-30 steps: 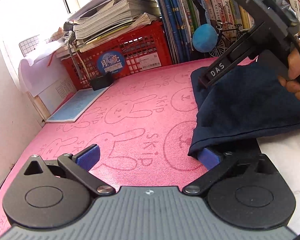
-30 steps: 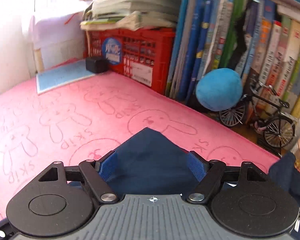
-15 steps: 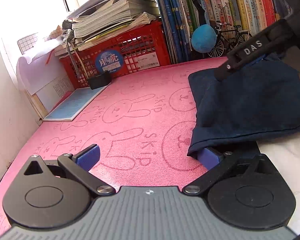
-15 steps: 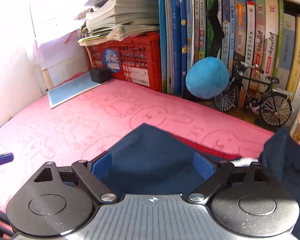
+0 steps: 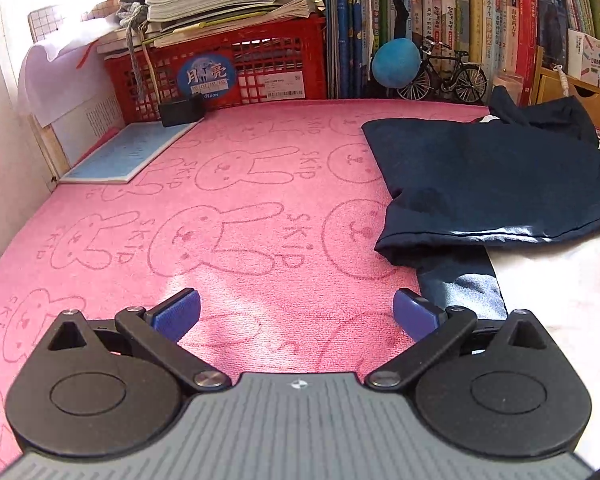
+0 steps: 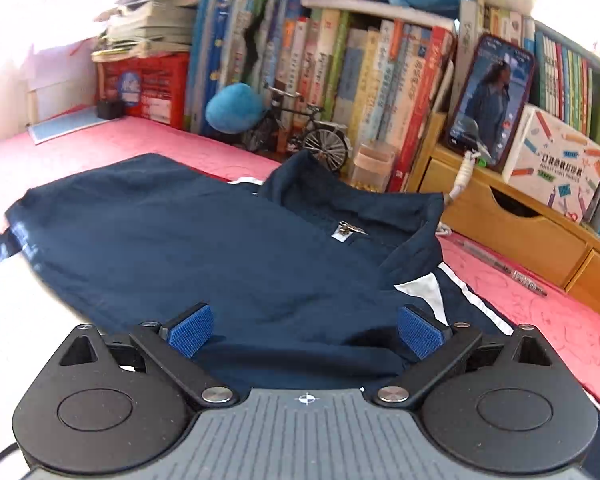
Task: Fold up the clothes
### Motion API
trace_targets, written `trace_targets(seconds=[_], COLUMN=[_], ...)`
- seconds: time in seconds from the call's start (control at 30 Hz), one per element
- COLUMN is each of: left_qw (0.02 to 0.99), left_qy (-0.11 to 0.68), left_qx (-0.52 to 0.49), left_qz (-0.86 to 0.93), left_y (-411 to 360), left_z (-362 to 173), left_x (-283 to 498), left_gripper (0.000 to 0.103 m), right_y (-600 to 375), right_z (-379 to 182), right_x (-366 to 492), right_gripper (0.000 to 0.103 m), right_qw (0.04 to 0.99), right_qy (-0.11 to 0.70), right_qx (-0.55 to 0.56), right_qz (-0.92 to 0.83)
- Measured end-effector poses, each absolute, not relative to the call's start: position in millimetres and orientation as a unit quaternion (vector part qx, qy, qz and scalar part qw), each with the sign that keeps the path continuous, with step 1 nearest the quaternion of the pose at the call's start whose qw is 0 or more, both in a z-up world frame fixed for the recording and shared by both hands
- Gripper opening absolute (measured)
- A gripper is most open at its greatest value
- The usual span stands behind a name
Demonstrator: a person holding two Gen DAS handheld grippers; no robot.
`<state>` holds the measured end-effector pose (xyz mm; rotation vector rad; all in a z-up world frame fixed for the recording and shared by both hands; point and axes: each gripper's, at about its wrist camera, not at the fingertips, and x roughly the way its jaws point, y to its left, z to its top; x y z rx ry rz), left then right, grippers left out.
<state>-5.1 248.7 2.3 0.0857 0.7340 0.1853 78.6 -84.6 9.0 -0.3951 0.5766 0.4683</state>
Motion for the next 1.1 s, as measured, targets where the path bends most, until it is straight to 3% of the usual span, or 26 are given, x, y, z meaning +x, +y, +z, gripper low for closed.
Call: trace_targets(seconds=[0.17,0.27,0.33,0.47,0.73,0.9,0.97,1.1], left_qw=[0.935,0.945,0.946,0.927,0.880,0.877,0.874,0.867], left_qy=[0.330,0.314,0.319,0.374,0.474,0.479,0.483,0.494], left_qx=[0.101,0.059,0.023,0.010,-0.020,0.008,0.010,0.020], left_qz=[0.081,0.064,0.044,0.013,-0.014,-0.036,-0.044,-0.064], left_y=[226,237,249,258,268,265,266,269], left_z=[15,34,43,38,1,0,1,1], left_x=[0,6,20,75,142,148,151,157], left_gripper=[0.103,0.103,0.103,0.103,0.103,0.103,0.103,0.103], right_y=[-85,-95,-105,-104,40,99,121,159], right_z=[-6,-7,-5,13,8,1,-2,-11], right_x=[43,42,40,34,13,7,7,11], right_gripper=[0.101,0.101,0.100,0.098,0.062,0.063,0.073,0.082], right_qw=[0.897,0.898,0.903,0.900,0.817,0.826,0.852,0.901], right_qy=[0.251,0.260,0.273,0.313,0.369,0.385,0.372,0.337], right_qx=[-0.294,-0.294,-0.267,-0.073,0.000,0.042,0.021,-0.028], right_qz=[0.213,0.198,0.196,0.295,0.444,0.410,0.368,0.270])
